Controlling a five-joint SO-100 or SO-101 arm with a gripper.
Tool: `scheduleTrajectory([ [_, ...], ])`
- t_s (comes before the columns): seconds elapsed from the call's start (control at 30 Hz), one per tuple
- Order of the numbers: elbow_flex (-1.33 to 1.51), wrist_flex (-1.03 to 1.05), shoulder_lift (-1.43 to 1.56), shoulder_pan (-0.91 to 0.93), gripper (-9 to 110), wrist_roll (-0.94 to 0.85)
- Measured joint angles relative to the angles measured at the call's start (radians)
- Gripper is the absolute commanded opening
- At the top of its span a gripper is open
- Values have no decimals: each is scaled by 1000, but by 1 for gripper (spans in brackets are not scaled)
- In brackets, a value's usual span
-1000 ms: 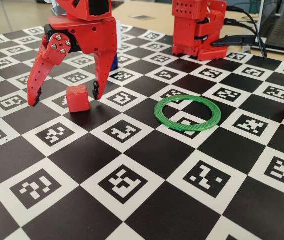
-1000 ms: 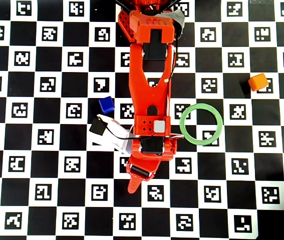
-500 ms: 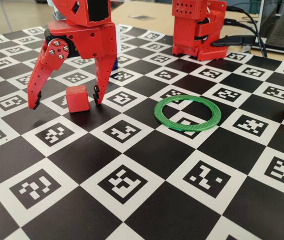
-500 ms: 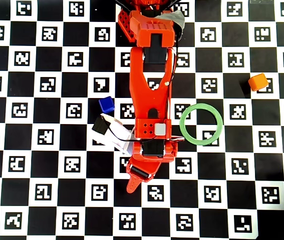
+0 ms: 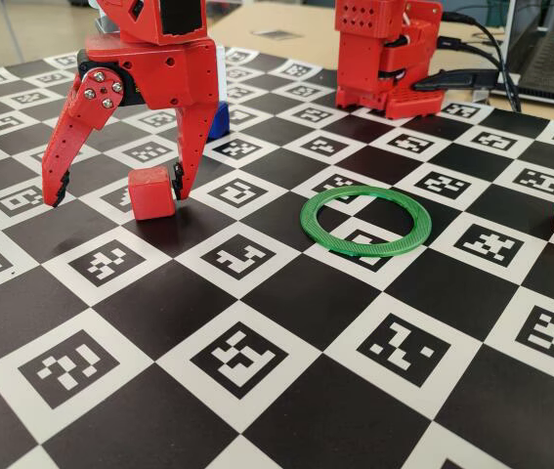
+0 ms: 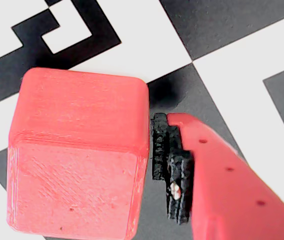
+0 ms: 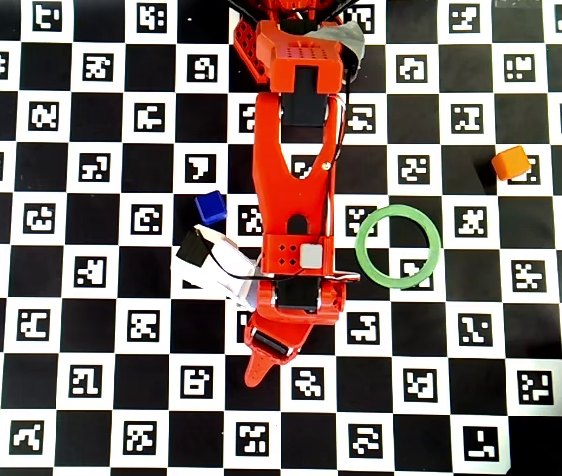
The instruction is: Grab the red cube then put it in the green circle then put the blue cube on top and finally the orange cube on top
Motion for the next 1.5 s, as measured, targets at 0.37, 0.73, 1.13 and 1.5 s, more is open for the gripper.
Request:
scheduleTrajectory([
  [0.37,0,0,0,0,7,-2],
  [0.73,2,3,5,9,7,-41],
  [1.13,83,109,264,46,7,-264],
  [1.5,81,273,462,-21,7,-314],
])
